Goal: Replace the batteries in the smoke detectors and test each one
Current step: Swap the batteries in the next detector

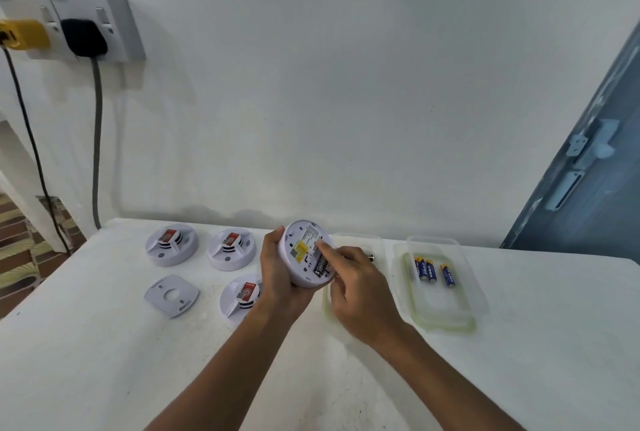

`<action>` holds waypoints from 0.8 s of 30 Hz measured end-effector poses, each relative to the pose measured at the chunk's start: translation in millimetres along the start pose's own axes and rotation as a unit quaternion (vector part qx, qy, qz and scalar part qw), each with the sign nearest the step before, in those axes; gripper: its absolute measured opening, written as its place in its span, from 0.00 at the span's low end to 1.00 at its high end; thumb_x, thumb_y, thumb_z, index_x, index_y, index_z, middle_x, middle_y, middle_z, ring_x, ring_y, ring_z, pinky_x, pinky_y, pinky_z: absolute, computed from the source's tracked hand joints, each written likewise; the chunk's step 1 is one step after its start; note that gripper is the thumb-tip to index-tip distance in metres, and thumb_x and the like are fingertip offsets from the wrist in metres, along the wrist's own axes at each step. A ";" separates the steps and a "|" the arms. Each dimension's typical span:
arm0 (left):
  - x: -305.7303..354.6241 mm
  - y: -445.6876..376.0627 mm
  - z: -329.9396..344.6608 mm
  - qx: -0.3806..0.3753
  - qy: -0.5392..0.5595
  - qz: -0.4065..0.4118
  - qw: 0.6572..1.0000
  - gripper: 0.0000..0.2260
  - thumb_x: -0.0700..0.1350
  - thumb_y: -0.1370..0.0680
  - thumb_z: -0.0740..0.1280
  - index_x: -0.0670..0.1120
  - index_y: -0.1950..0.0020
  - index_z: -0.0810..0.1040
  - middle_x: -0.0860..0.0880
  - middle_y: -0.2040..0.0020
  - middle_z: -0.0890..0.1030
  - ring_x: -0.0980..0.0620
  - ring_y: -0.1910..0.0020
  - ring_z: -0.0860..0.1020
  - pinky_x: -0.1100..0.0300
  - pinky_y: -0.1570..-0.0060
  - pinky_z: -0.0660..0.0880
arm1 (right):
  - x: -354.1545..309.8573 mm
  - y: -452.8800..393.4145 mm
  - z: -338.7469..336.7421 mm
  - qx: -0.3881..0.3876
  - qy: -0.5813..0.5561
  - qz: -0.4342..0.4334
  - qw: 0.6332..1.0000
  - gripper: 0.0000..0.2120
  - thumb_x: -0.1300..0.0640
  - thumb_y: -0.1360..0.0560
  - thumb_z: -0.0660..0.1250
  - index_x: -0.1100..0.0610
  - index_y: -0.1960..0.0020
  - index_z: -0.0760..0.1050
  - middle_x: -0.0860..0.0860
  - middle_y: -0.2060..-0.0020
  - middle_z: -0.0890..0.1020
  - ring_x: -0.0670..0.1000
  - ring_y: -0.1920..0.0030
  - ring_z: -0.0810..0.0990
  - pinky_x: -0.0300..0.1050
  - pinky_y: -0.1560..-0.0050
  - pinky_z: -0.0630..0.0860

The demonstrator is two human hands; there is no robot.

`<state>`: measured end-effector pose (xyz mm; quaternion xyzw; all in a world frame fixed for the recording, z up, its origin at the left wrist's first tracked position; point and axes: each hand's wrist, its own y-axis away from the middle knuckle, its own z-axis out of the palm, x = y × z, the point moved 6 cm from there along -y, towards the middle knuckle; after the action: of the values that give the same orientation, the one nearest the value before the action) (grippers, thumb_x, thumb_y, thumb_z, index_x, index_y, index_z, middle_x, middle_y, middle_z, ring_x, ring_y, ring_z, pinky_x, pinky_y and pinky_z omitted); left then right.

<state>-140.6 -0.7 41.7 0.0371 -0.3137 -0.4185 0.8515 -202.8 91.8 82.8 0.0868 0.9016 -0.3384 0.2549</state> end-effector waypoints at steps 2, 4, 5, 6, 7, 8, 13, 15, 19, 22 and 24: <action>2.7 -1.5 -0.1 -0.001 0.000 -0.004 1.000 0.19 0.58 0.23 0.58 0.44 0.49 0.79 0.40 0.53 0.79 0.42 0.51 0.76 0.43 0.38 0.68 | 22.3 -10.3 -3.4 -0.025 -0.104 0.111 0.988 0.23 0.68 0.25 0.55 0.56 0.32 0.73 0.52 0.47 0.81 0.35 0.57 0.77 0.28 0.50 0.73; 5.4 -2.7 -2.0 0.009 -0.008 -0.005 1.000 0.18 0.57 0.23 0.58 0.45 0.48 0.78 0.41 0.50 0.78 0.42 0.49 0.74 0.42 0.39 0.69 | 51.4 -23.3 -12.4 -0.003 -0.108 0.187 0.976 0.19 0.71 0.24 0.57 0.60 0.37 0.76 0.54 0.47 0.82 0.39 0.54 0.79 0.38 0.46 0.78; 5.0 -2.6 -3.2 0.015 -0.013 -0.010 1.000 0.17 0.57 0.23 0.58 0.45 0.48 0.78 0.41 0.50 0.78 0.42 0.49 0.74 0.42 0.42 0.70 | 65.3 -29.8 -15.8 -0.006 -0.084 0.210 0.974 0.18 0.71 0.24 0.57 0.61 0.39 0.77 0.55 0.47 0.82 0.45 0.52 0.81 0.40 0.45 0.78; 4.5 -2.0 -5.5 0.019 -0.016 -0.017 1.000 0.17 0.57 0.23 0.58 0.46 0.47 0.78 0.41 0.49 0.78 0.42 0.49 0.74 0.43 0.44 0.71 | 75.7 -35.9 -16.2 -0.025 -0.055 0.224 0.973 0.16 0.71 0.24 0.58 0.62 0.40 0.77 0.56 0.47 0.82 0.49 0.50 0.81 0.40 0.45 0.77; 3.2 -1.5 -7.1 0.021 -0.018 -0.023 0.999 0.17 0.57 0.23 0.58 0.45 0.47 0.78 0.41 0.49 0.78 0.42 0.49 0.74 0.43 0.44 0.71 | 84.3 -40.6 -13.1 -0.060 -0.027 0.232 0.970 0.16 0.71 0.24 0.59 0.62 0.40 0.78 0.57 0.47 0.82 0.51 0.49 0.81 0.40 0.45 0.76; 2.2 -0.8 -8.9 0.022 -0.019 -0.026 0.999 0.17 0.57 0.23 0.58 0.45 0.48 0.78 0.41 0.50 0.78 0.42 0.49 0.74 0.43 0.43 0.70 | 90.2 -44.1 -7.1 -0.107 -0.001 0.232 0.967 0.16 0.71 0.24 0.60 0.62 0.41 0.78 0.57 0.46 0.81 0.52 0.49 0.80 0.40 0.46 0.76; 1.5 -0.1 -13.1 0.021 -0.022 -0.030 0.999 0.16 0.56 0.24 0.59 0.45 0.51 0.79 0.41 0.53 0.79 0.42 0.51 0.75 0.44 0.41 0.69 | 95.6 -45.8 27.4 -0.297 0.152 0.182 0.925 0.16 0.72 0.28 0.61 0.60 0.46 0.80 0.58 0.48 0.80 0.56 0.55 0.80 0.43 0.59 0.73; 2.1 -1.3 -14.5 0.027 -0.024 -0.030 0.999 0.17 0.56 0.24 0.60 0.45 0.50 0.80 0.41 0.54 0.81 0.42 0.51 0.76 0.44 0.43 0.71 | 95.0 -46.6 31.3 -0.299 0.224 0.158 0.914 0.13 0.71 0.28 0.61 0.62 0.47 0.78 0.59 0.49 0.79 0.59 0.54 0.80 0.46 0.59 0.74; 1.8 -3.0 -15.6 0.033 -0.025 -0.030 0.999 0.17 0.56 0.23 0.59 0.45 0.50 0.80 0.41 0.57 0.82 0.41 0.52 0.76 0.43 0.43 0.71 | 93.3 -47.3 36.3 -0.278 0.324 0.096 0.899 0.10 0.68 0.26 0.59 0.62 0.48 0.75 0.58 0.49 0.77 0.60 0.53 0.79 0.47 0.60 0.68; 0.9 -4.5 -16.0 0.035 -0.021 -0.032 0.999 0.18 0.56 0.23 0.59 0.45 0.48 0.80 0.41 0.55 0.82 0.41 0.51 0.76 0.42 0.40 0.70 | 91.2 -46.5 41.3 -0.275 0.350 0.074 0.893 0.08 0.69 0.26 0.59 0.61 0.53 0.73 0.59 0.47 0.75 0.60 0.54 0.80 0.47 0.61 0.66; 0.4 -6.2 -17.3 0.039 -0.020 -0.035 0.998 0.18 0.57 0.23 0.59 0.45 0.46 0.79 0.40 0.51 0.81 0.41 0.49 0.76 0.41 0.36 0.68 | 90.2 -47.0 43.2 -0.268 0.358 0.058 0.893 0.09 0.71 0.27 0.58 0.60 0.55 0.72 0.59 0.46 0.74 0.60 0.55 0.80 0.47 0.62 0.66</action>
<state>-135.0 -8.4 26.0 0.0726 -0.3452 -0.4363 0.8277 -278.1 26.6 34.9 0.1824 0.9817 -0.0148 -0.0526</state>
